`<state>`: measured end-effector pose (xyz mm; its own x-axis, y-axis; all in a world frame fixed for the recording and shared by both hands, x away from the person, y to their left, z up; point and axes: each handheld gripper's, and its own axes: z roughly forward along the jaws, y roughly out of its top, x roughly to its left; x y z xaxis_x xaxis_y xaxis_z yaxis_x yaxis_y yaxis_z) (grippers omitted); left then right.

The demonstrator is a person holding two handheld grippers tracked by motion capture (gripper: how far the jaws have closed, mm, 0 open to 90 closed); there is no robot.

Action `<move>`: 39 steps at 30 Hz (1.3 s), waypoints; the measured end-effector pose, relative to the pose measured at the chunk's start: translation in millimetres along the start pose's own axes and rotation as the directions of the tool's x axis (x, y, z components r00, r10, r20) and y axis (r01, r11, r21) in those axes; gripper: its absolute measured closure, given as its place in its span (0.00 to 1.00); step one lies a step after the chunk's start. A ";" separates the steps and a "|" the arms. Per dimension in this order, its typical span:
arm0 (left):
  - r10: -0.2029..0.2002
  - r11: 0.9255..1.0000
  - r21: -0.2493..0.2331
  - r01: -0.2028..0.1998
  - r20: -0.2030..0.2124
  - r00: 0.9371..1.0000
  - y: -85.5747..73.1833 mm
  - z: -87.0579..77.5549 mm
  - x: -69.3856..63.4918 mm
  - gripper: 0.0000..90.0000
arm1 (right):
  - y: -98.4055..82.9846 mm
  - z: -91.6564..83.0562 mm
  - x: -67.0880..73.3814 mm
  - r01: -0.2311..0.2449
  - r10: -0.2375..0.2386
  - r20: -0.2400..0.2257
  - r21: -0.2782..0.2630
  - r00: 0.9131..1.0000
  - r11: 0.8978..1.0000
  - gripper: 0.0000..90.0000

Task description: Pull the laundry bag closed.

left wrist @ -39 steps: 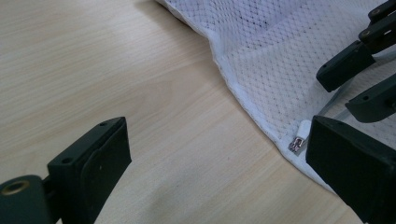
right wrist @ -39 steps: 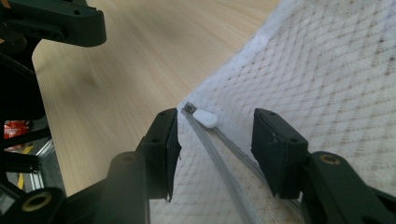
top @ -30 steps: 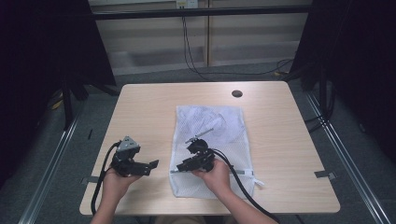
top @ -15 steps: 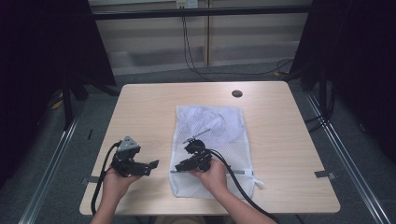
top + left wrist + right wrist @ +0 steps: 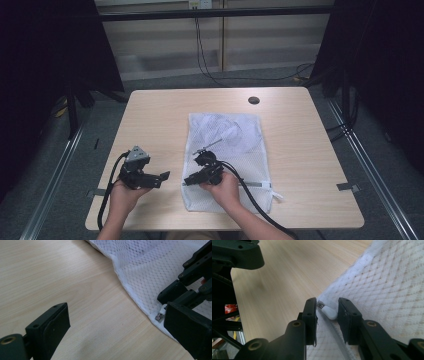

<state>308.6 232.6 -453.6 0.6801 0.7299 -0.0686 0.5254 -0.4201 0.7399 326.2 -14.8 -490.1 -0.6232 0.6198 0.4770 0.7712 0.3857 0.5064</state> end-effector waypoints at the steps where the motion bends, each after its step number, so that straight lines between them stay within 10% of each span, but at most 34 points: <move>1: 0.000 1.000 -0.001 0.000 -0.001 1.000 0.0 0.0 0.0 0.07 | 0.2 0.0 0.8 -0.004 0.004 0.000 0.000 1.000 1.000 0.76; 39: 0.003 1.000 0.016 -0.003 -0.002 1.000 -0.2 2.5 -0.8 0.08 | 1.7 9.2 5.4 -0.011 0.012 -0.013 0.018 1.000 1.000 0.91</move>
<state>309.2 230.8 -455.3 0.6807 0.7297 -0.0654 0.5316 -0.4305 0.7295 325.3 -4.5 -493.3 -0.6159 0.6151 0.4923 0.7805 0.3912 0.4877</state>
